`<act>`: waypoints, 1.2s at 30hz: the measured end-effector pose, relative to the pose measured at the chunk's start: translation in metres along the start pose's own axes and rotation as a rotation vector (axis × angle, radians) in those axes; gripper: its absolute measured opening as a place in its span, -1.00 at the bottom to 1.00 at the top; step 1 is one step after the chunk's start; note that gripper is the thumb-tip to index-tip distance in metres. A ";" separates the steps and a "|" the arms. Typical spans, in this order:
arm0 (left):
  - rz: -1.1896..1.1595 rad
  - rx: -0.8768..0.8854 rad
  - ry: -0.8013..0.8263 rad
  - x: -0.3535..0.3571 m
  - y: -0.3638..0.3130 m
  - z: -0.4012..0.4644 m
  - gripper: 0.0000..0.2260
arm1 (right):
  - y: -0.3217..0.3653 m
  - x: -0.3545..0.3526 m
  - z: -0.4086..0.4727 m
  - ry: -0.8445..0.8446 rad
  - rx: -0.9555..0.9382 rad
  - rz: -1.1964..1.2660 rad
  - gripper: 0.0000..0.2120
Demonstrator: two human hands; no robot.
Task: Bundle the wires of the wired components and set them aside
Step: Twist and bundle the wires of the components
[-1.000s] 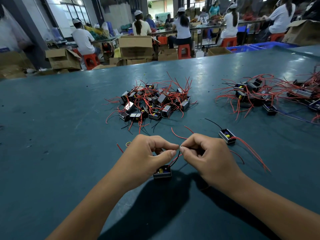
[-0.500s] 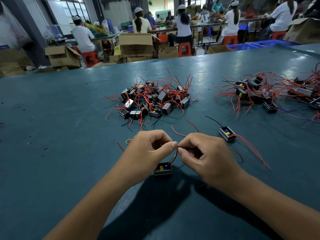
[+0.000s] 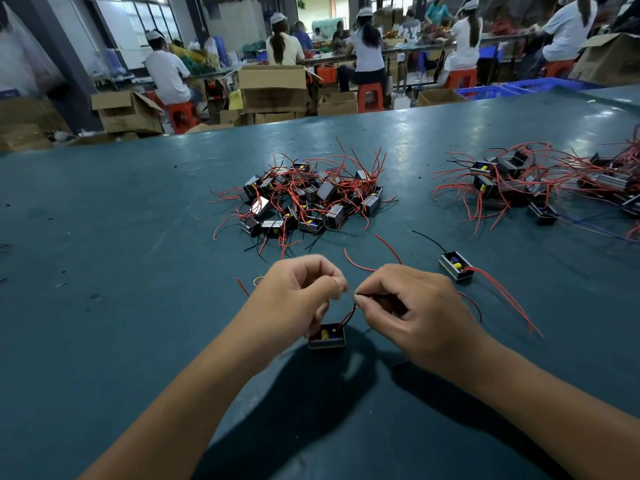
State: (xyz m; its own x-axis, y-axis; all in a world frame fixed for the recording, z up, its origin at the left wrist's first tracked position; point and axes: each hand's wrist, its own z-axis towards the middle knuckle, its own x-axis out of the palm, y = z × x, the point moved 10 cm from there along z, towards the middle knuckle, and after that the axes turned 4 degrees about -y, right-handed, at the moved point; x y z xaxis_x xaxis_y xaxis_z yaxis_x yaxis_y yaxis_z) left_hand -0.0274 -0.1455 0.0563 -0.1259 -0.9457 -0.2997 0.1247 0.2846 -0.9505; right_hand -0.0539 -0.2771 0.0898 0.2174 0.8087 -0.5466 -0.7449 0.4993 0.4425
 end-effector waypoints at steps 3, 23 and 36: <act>0.397 0.396 -0.007 -0.003 -0.033 -0.006 -0.83 | -0.003 0.000 0.000 0.001 0.034 0.028 -0.94; 0.612 0.740 -0.023 -0.001 -0.050 -0.014 -0.87 | -0.003 0.001 -0.002 0.023 0.036 0.066 -0.93; 0.644 0.840 -0.030 0.000 -0.051 -0.019 -0.90 | 0.000 0.002 -0.001 0.036 0.021 0.060 -0.94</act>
State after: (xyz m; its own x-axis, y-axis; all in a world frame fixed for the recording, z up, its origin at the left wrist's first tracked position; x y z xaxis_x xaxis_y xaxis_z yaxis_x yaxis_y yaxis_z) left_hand -0.0526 -0.1571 0.1029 0.2292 -0.6620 -0.7135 0.8015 0.5444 -0.2476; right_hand -0.0545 -0.2759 0.0884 0.1493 0.8259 -0.5436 -0.7422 0.4569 0.4903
